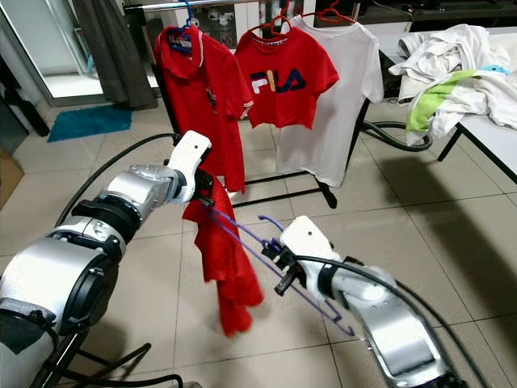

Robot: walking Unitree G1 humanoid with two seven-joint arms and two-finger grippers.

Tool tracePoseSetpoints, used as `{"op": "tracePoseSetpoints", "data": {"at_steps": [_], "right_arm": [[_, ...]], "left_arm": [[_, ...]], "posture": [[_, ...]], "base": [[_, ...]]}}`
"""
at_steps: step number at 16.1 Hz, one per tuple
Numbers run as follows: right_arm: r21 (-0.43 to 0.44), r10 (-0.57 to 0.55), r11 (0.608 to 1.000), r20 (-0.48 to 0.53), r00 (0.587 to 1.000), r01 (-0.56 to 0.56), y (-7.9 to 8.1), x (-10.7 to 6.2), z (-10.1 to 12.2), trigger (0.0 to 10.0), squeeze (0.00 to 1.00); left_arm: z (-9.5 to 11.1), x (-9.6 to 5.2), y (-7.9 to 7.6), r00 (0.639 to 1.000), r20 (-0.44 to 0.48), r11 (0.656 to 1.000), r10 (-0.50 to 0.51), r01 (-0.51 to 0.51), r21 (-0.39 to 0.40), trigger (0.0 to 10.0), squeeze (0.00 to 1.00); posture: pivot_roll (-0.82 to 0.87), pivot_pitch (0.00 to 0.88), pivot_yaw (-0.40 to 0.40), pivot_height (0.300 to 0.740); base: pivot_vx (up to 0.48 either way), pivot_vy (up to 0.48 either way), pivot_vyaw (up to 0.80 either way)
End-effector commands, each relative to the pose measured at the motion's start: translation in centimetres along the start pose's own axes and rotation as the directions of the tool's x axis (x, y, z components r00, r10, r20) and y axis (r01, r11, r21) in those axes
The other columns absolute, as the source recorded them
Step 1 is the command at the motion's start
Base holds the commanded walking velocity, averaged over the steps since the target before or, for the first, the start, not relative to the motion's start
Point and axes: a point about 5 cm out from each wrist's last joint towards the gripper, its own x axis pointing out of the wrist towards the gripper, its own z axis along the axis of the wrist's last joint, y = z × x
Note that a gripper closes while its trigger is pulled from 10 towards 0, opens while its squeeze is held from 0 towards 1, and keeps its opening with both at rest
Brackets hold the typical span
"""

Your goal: Hang hanger

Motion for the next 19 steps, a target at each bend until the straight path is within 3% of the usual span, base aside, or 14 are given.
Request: {"op": "tracePoseSetpoints", "data": {"at_steps": [1, 5, 7, 11, 13, 15, 17, 19], "right_arm": [[-0.001, -0.022, 1.0, -0.02, 1.0, 0.022, 0.0, 0.3, 0.1, 10.0, 0.0], [0.046, -0.087, 0.995, -0.057, 0.995, 0.09, 0.2, 0.9, 0.2, 10.0, 0.0], [0.05, -0.104, 0.993, -0.058, 0.993, 0.107, -0.1, 0.5, 0.2, 10.0, 0.0], [0.114, -0.256, 0.958, -0.072, 0.964, 0.262, -2.0, -0.3, 0.0, 10.0, 0.0], [0.138, -0.281, 0.948, -0.064, 0.958, 0.287, -2.3, -0.3, 0.0, 10.0, 0.0], [0.14, -0.256, 0.956, -0.043, 0.966, 0.26, -1.8, 0.1, 0.3, 10.0, 0.0], [0.142, -0.257, 0.955, -0.04, 0.966, 0.26, -1.7, 0.3, 0.3, 10.0, 0.0], [0.146, -0.245, 0.958, -0.018, 0.969, 0.245, -1.4, 0.4, 0.6, 10.0, 0.0]], "left_arm": [[1.8, -0.4, 0.1, 0.999, 0.045, 1.0, 0.001, -0.001, 0.003, 0.0, 0.0], [1.7, -0.5, 0.3, 0.999, 0.031, 0.997, 0.023, -0.025, 0.073, 0.5, 0.0], [1.5, -0.6, 0.8, 0.998, 0.026, 0.993, 0.053, -0.055, 0.104, 0.2, 0.0], [1.1, -0.5, 0.8, 0.999, 0.006, 0.993, 0.042, -0.043, 0.109, 0.3, 0.0], [0.8, -0.3, 0.4, 1.0, -0.003, 0.995, 0.021, -0.02, 0.093, 0.3, 0.0], [0.8, 0.1, -1.1, 0.997, 0.008, 0.993, -0.074, 0.075, -0.09, 0.4, 0.0], [0.7, 0.2, -1.7, 0.992, 0.009, 0.974, -0.125, 0.124, -0.188, 0.5, 0.0], [0.8, 0.2, -2.6, 0.979, 0.053, 0.903, -0.199, 0.204, -0.379, 0.9, 0.0]], "posture": [[-0.03, 0.0, 0.101, 0.74], [-0.02, 0.0, 0.098, 0.74], [-0.03, 0.0, 0.1, 0.74], [-0.03, 0.0, 0.104, 0.74], [-0.03, 0.0, 0.104, 0.74], [-0.03, 0.0, 0.104, 0.74], [-0.03, 0.0, 0.11, 0.74], [-0.02, 0.0, 0.117, 0.74]], "base": [[0.0, 0.0, 0.0], [0.0, 0.0, 0.0], [0.0, 0.0, 0.0], [0.0, 0.0, 0.0], [0.0, 0.0, 0.0], [0.0, 0.0, 0.0], [0.0, 0.0, 0.0], [0.0, 0.0, 0.0]]}}
